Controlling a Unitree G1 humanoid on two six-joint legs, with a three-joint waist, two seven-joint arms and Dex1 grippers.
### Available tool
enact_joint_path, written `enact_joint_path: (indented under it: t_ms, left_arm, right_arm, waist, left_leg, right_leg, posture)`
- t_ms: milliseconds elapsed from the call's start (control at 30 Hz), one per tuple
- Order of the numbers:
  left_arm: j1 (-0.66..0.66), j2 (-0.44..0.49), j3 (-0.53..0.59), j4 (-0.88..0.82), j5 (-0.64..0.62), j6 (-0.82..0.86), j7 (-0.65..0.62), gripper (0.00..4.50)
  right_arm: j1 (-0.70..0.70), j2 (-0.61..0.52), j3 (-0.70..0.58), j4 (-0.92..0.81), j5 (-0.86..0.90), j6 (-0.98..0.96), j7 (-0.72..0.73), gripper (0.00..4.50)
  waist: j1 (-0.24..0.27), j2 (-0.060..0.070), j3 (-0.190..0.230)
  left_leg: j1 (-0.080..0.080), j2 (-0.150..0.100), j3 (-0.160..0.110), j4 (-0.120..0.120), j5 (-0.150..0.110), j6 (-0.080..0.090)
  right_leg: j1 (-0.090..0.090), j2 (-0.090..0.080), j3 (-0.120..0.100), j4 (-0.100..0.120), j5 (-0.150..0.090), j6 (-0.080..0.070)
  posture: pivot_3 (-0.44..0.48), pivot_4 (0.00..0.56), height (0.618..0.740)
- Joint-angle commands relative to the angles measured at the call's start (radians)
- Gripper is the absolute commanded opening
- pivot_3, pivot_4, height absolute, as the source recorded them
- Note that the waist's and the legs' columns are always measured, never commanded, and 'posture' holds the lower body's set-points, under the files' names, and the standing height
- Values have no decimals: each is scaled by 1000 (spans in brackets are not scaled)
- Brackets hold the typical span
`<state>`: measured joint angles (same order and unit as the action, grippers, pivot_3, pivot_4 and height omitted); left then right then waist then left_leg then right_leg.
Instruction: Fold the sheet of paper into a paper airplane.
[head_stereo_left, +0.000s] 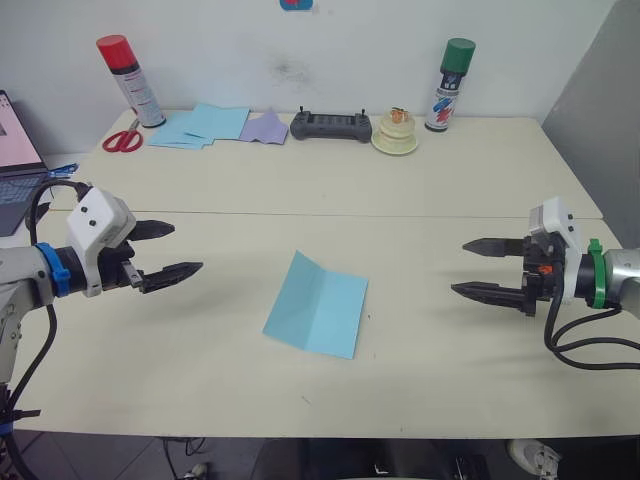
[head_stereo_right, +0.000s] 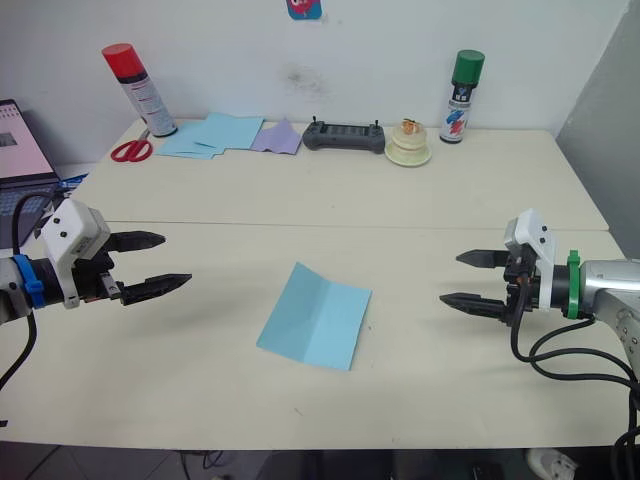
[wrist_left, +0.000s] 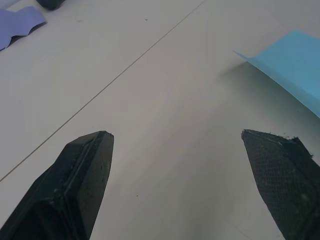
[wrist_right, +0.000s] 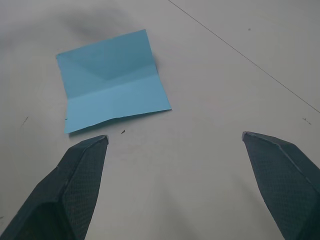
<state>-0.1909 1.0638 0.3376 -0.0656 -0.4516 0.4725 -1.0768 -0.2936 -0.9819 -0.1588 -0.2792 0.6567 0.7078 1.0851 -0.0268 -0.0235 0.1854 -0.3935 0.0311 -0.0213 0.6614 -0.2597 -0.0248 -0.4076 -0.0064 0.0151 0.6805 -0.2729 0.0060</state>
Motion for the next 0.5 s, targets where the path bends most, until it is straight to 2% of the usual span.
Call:
enact_joint_path:
  t_ms: [33,267,500]
  left_arm:
    - [-17,0,5,8,5,-12,4,4500]
    - [-42,-16,-6,7,-15,32,16,4500]
    - [-4,-29,41,-69,-86,128,32,4500]
  right_arm:
    - [1,-21,-43,-28,14,5,4,4479]
    - [4,-24,-45,-6,1,4,4,4479]
    - [16,-12,-41,-18,-1,8,-10,4479]
  waist:
    - [0,0,0]
    - [0,0,0]
    - [0,0,0]
  left_leg:
    - [0,0,0,0,0,0]
    - [0,0,0,0,0,0]
    - [0,0,0,0,0,0]
  right_leg:
    - [0,0,0,0,0,0]
    - [0,0,0,0,0,0]
    - [0,0,1,0,0,0]
  posture:
    - [0,150,740]
    - [0,150,740]
    - [0,150,740]
